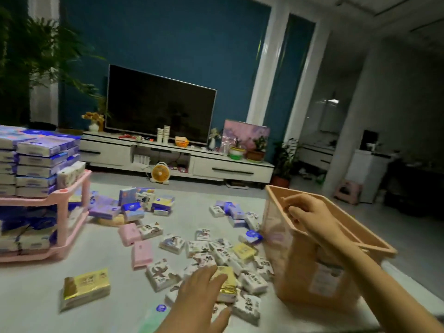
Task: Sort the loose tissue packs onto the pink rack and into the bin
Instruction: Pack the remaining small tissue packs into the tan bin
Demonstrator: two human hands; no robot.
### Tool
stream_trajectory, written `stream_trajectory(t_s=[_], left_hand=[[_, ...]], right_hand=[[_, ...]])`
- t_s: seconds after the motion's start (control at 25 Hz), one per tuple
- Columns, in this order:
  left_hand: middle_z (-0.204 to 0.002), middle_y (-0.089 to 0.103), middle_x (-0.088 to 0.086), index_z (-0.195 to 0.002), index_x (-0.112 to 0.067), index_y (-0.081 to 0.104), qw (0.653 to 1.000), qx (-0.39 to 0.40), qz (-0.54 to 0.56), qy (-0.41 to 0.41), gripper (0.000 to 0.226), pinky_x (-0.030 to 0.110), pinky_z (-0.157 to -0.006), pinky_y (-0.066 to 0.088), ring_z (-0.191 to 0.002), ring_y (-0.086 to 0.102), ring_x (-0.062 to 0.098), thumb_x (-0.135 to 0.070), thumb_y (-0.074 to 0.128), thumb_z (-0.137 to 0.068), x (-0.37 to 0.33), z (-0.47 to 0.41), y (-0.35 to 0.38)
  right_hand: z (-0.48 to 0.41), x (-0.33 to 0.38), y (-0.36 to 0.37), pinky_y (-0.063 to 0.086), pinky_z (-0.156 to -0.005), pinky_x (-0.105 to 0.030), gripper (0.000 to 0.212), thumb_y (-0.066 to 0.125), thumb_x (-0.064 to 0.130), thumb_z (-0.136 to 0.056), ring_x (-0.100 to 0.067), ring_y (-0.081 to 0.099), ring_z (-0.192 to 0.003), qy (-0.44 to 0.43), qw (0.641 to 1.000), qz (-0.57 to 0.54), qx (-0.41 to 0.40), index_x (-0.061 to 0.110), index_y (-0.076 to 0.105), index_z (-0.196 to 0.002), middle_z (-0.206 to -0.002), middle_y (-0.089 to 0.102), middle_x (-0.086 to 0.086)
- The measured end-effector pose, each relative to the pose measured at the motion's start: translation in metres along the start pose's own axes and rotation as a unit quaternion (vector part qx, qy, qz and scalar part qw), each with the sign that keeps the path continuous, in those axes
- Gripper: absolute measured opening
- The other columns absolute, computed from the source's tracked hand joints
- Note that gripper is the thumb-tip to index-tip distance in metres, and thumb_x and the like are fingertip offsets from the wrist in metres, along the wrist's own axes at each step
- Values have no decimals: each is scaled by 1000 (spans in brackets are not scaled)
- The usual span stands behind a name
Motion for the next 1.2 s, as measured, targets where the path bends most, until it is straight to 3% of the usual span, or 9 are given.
stream_trajectory(t_s=[0.12,0.2,0.28,0.48,0.6,0.8,0.92,1.04,1.2], left_hand=[[-133,52,3,-124,-32,45,996,87,-13,15,63,35,-113,7,-122,46,22,-67,27,-75,-15,7,38],[-148,34,4,-123,-34,45,993,90,-66,48,63,39,-115,-5,-134,28,27,-65,35,-69,-10,10,62],[-158,3,7,-130,-34,42,994,47,-73,71,56,44,-112,-1,-145,0,25,-62,30,-83,-2,9,73],[-157,-2,4,-131,-38,43,991,-54,-111,57,52,46,-110,4,-145,-5,20,-53,9,-95,13,-10,91],[-158,-1,-1,-129,-40,47,991,-65,-115,25,51,42,-111,3,-145,-5,16,-53,11,-95,33,-27,96],[-157,-2,-8,-123,-34,49,993,-73,-84,-24,51,33,-115,-5,-145,-6,8,-52,10,-96,72,-42,88],[-157,15,-2,-117,-32,55,992,-66,-90,-50,53,29,-114,-7,-145,-2,10,-50,9,-97,91,-49,82],[-139,47,7,-107,-30,67,991,-52,-100,-76,63,26,-113,-4,-137,23,23,-50,8,-96,99,-52,75],[-142,43,3,-111,-32,63,993,-84,-59,-66,56,23,-111,1,-139,19,16,-55,14,-96,94,-47,67]], right_hand=[[8,-40,-22,44,-83,-25,29,49,23,-95,-16,56,-103,28,984,171,42,16,53,-123,-120,60,-4],[15,-56,-15,45,-91,-33,36,38,36,-98,-19,57,-103,33,966,241,89,16,53,-123,-117,61,-3],[15,-59,-6,44,-87,-36,45,28,44,-98,-17,59,-82,0,957,276,88,16,63,-103,-89,64,0],[6,-67,7,36,-66,-30,59,24,68,-85,-7,43,-50,-102,944,314,-8,22,42,-52,-50,44,10],[7,-55,18,25,-61,-27,50,30,61,-83,-8,41,-46,-186,929,313,-69,25,35,-49,-47,47,9],[23,-33,39,12,-60,-29,41,43,54,-83,-11,48,-51,-247,922,268,-131,25,53,-55,-52,55,11],[25,-40,39,13,-59,-27,43,42,55,-84,-9,44,-51,-238,932,235,-140,24,51,-55,-52,51,12],[24,-43,40,17,-58,-25,45,39,58,-86,-7,43,-52,-229,944,212,-104,26,53,-58,-54,53,14],[22,-28,39,28,-65,-15,31,43,53,-85,-9,52,-76,-241,948,193,-74,27,59,-91,-84,59,10]])
Point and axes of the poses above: each hand's wrist, its own z-axis away from the middle knuckle, its own y-axis out of the palm, x = y × z, the point moved 3 cm from there along -z, towards the middle knuckle
